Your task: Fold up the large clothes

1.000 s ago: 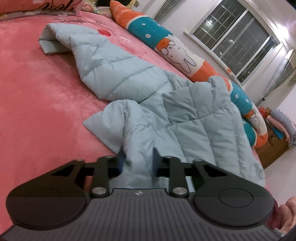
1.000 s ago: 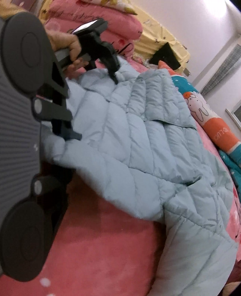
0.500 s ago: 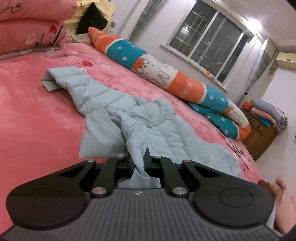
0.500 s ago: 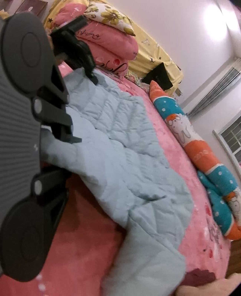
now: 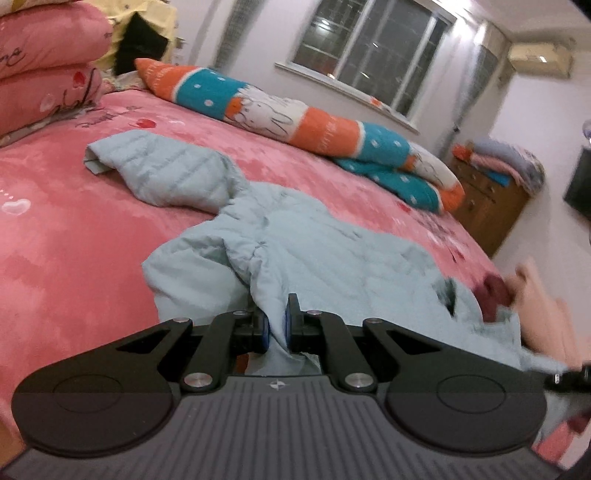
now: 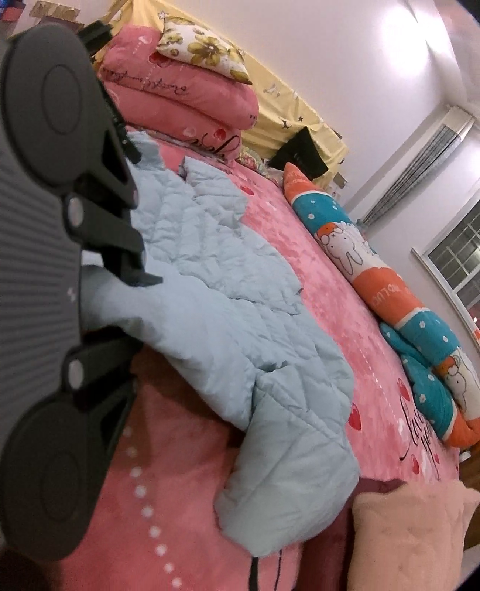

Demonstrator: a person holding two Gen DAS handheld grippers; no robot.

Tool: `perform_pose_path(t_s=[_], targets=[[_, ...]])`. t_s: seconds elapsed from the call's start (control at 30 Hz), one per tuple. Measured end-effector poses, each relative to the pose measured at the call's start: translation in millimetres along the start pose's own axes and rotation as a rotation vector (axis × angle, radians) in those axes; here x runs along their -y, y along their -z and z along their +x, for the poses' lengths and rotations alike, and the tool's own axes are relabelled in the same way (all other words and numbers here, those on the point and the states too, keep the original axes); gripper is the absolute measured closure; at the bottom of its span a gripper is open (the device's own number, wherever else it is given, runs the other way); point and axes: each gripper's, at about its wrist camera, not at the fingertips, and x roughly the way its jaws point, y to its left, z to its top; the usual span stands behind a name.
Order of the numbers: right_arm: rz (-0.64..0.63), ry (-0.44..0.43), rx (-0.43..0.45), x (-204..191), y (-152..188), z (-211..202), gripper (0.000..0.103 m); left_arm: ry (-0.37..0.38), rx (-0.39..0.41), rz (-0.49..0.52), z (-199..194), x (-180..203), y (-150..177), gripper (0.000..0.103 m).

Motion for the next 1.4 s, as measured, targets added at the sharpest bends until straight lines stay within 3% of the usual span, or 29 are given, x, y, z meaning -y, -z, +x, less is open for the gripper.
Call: perform_pose_path(t_s=[0.27,0.67,0.8,0.87,1.0,1.13,1.33,1.4], targets=[[0.046,0.007,-0.041,11,17,-29,0.102,0.029,-0.084,0.081,-40,16,33,0.099],[0.115,0.034,-0.066,28,37,-60,0.100,0.033,-0.199,0.173,-61,33,58,0.097],[0.172,0.103,-0.088,41,39,-59,0.085,0.000,-0.218,0.181,-54,33,49,0.091],[0.204,0.114,-0.064,48,39,-65,0.063,-0.016,-0.217,0.187,-57,32,46,0.083],[0.202,0.133,0.009,50,38,-76,0.058,-0.039,-0.202,0.191,-68,36,47,0.073],[0.206,0.143,0.088,59,37,-86,0.040,-0.065,-0.160,0.207,-76,45,44,0.051],[0.206,0.186,0.208,70,28,-87,0.023,-0.049,-0.117,0.265,-76,68,36,0.041],[0.203,0.207,0.241,75,24,-85,0.022,-0.022,-0.112,0.289,-72,78,36,0.039]])
